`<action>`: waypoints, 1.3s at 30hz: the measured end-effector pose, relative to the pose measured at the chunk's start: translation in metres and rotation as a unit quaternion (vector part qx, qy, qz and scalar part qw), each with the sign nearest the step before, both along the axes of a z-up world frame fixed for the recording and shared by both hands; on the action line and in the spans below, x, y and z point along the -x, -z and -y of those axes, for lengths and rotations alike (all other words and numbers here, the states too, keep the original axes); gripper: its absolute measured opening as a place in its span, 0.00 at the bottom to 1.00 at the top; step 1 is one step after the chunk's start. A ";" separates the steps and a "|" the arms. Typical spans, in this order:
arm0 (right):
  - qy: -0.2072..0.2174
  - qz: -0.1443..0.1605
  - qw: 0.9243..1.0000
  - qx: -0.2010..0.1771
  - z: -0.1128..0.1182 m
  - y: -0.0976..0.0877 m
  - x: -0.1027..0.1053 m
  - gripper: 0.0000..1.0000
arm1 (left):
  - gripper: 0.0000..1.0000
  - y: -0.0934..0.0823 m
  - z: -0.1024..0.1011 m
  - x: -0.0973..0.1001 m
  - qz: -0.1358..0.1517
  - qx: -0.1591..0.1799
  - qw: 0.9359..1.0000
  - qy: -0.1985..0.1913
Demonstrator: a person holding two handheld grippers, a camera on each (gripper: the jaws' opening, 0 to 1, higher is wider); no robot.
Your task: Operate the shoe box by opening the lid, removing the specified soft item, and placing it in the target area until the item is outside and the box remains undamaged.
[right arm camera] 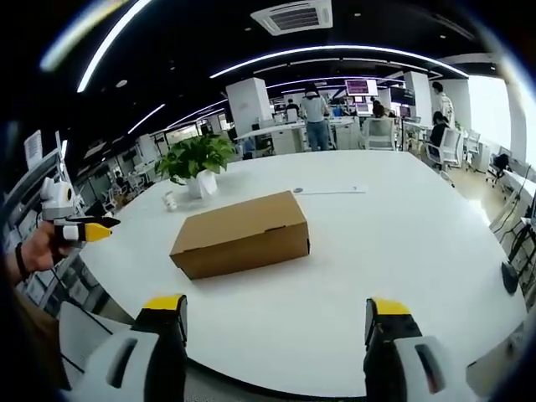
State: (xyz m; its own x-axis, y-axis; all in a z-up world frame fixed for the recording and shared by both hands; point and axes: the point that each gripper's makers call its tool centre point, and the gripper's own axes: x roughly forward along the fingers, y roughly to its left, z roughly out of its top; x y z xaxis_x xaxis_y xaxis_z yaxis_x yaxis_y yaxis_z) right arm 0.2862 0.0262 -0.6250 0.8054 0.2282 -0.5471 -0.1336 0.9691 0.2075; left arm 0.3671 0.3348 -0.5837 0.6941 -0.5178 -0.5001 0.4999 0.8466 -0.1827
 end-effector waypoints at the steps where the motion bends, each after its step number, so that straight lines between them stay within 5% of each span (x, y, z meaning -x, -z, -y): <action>1: -0.001 0.000 1.000 -0.001 -0.001 0.000 0.000 0.87 | 0.82 0.001 0.000 0.000 -0.001 0.000 1.000 0.000; 39: -0.113 -0.034 0.993 0.023 -0.014 0.048 -0.070 0.86 | 0.80 0.052 0.016 -0.019 -0.042 -0.002 0.999 0.001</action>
